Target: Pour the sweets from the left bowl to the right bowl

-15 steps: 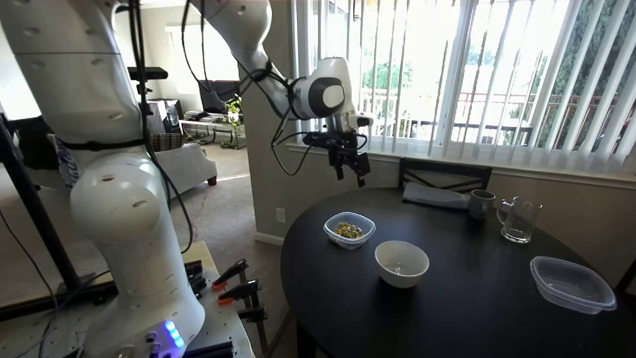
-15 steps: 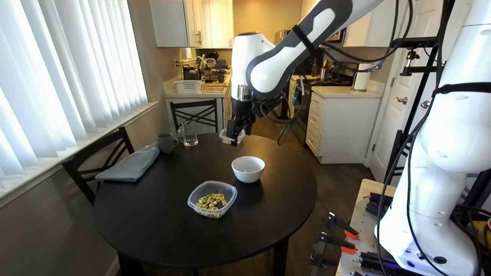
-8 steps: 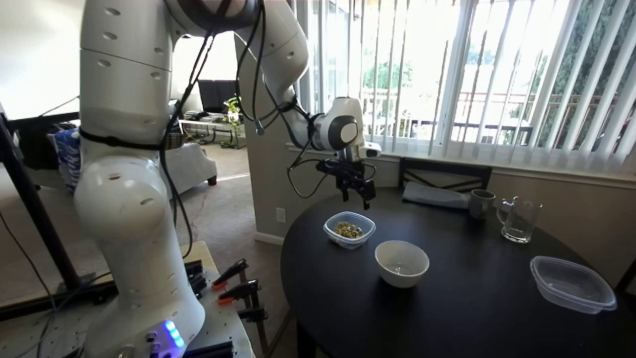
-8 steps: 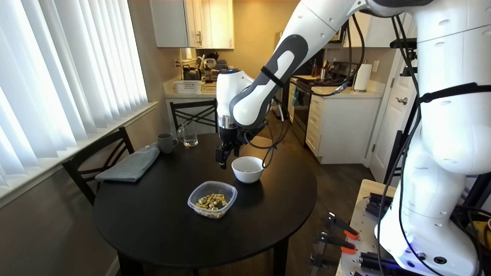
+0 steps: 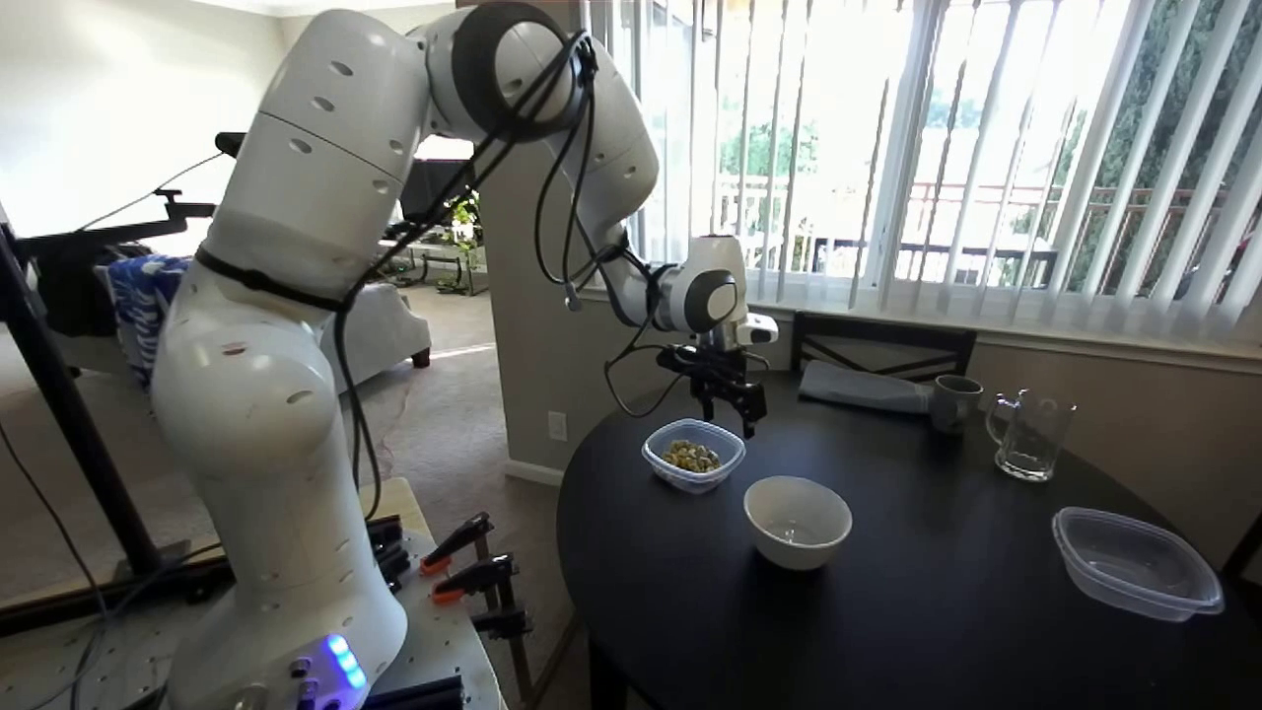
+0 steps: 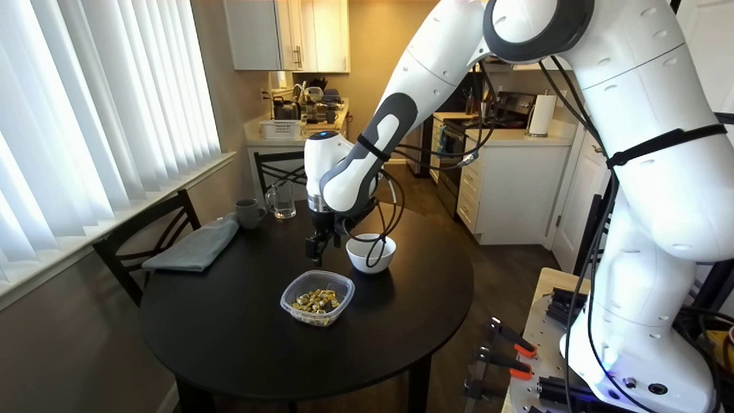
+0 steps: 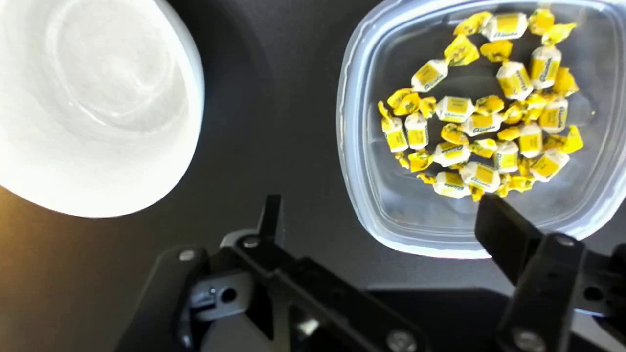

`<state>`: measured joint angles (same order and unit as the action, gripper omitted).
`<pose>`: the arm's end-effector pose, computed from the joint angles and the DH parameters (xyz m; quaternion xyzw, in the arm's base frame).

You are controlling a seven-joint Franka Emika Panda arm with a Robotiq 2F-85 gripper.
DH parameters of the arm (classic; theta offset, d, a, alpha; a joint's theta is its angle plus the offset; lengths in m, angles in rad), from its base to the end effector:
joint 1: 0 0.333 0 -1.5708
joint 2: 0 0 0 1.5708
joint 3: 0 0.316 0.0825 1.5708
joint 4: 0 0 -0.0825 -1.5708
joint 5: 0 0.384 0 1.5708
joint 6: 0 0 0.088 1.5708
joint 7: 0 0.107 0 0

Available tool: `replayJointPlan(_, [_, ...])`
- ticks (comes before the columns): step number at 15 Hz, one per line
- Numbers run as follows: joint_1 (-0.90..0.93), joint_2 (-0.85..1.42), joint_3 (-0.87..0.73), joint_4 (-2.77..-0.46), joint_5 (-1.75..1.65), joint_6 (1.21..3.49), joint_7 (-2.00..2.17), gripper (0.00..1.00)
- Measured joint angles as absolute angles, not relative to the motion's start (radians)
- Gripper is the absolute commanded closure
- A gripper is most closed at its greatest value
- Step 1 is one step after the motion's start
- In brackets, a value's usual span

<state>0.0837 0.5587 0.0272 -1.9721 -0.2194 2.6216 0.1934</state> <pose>0.6179 0.0734 0.1913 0.9964 0.0490 0.0530 0.0441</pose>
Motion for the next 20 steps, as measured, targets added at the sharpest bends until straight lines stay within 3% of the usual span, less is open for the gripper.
replayJointPlan(10, [0.048, 0.818, 0.026, -1.664, -0.093, 2.592, 0.103, 0.0])
replayJointPlan(20, [-0.042, 0.807, 0.059, -1.682, -0.031, 2.494, -0.018, 0.0])
